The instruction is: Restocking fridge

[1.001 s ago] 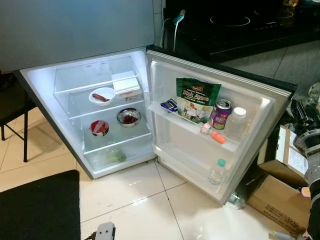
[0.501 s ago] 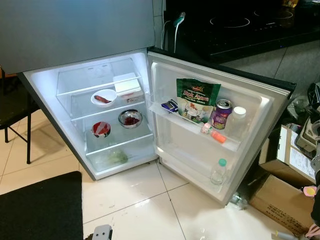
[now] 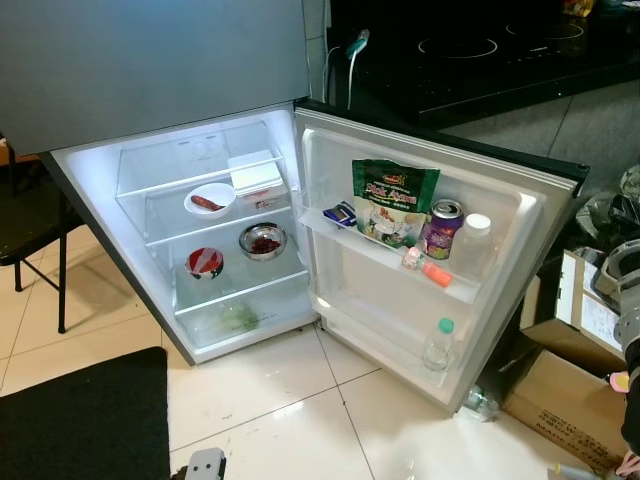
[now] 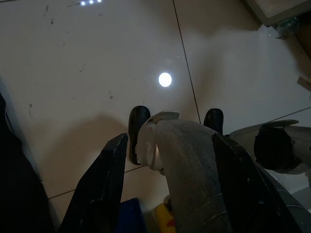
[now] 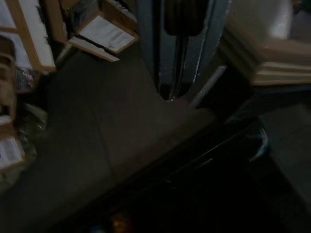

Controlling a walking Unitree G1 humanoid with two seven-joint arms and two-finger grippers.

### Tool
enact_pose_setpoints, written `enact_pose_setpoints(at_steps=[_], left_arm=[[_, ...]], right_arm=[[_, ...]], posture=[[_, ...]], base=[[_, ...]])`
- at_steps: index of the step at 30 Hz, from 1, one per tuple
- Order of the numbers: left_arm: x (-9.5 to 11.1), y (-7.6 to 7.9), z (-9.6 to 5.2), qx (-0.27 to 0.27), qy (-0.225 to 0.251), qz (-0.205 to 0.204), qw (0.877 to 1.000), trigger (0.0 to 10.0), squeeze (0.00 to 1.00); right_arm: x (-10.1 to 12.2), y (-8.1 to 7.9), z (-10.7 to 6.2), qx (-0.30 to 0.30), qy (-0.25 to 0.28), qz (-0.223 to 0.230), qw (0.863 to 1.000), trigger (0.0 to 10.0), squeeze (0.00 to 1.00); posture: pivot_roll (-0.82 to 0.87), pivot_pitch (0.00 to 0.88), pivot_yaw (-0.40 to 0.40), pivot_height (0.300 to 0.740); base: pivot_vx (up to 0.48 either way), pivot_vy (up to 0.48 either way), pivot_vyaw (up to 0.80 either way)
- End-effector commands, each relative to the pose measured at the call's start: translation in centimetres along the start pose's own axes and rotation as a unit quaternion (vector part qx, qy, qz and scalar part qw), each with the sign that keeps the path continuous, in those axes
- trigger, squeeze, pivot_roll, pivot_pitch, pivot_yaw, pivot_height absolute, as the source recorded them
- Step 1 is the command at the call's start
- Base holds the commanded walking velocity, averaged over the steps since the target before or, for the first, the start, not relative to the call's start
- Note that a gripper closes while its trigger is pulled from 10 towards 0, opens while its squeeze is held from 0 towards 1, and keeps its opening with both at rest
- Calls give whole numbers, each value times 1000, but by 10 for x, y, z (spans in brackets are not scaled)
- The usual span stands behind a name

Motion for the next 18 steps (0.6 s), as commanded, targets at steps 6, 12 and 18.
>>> enact_pose_setpoints(at_steps=[6, 12, 18], left_arm=[[3, -8, -3, 7, 0, 9, 1000, 10000, 0], [3, -7, -3, 6, 0, 10, 1000, 10000, 0], [5, -7, -2, 5, 0, 12, 1000, 10000, 0]], right_arm=[[-10, -30, 1, 130, -24, -25, 991, 10000, 0], [-16, -41, -1, 181, -38, -50, 982, 10000, 0], [-22, -51, -3, 231, -53, -71, 969, 10000, 0]], posture=[[-29, 0, 38, 740], [-34, 0, 41, 740], [-34, 0, 40, 740]], base=[[0, 0, 0], [0, 0, 0], [0, 0, 0]])
Point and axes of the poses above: a point about 5 cm out from each wrist's last joint towards the gripper, its own z axis pointing out of the wrist towards the gripper, its own x axis along the axis of the wrist's last joint, y = z × x, the point moved 1 cm from there along z, pointing out of the wrist towards the gripper
